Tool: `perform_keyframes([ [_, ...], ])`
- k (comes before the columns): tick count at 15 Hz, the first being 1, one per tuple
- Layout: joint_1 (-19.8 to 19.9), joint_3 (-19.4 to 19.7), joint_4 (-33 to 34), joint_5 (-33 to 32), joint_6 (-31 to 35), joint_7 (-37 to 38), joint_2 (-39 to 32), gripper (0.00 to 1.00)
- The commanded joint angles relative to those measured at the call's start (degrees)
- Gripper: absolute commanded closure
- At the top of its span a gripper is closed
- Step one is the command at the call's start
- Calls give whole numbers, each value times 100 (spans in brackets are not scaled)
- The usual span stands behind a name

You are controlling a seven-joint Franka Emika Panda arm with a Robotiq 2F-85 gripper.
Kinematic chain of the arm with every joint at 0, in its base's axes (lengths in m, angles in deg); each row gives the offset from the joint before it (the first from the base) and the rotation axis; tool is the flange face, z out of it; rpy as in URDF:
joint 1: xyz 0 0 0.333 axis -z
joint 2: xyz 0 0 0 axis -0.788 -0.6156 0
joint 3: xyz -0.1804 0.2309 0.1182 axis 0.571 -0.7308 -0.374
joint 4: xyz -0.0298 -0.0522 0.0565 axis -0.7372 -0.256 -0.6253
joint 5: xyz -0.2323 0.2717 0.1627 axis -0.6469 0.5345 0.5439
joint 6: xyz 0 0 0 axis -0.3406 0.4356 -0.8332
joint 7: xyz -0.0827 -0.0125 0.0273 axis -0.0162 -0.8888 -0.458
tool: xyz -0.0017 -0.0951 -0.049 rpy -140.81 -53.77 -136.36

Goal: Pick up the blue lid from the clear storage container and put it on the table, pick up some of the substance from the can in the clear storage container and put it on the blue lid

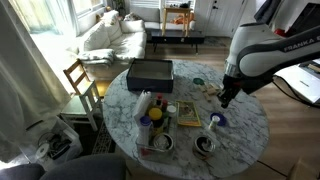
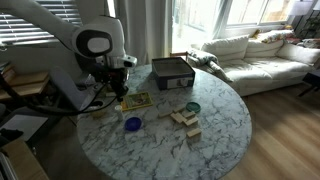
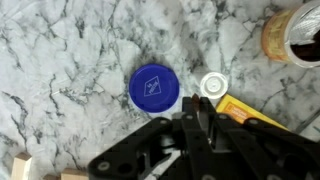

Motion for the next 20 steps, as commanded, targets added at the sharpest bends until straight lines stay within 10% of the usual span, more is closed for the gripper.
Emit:
perform_keyframes([
  [1,165,101,-269,329,920,-6,-297,97],
  [20,503,76,-489,1309,2658,-79,-1385,97],
])
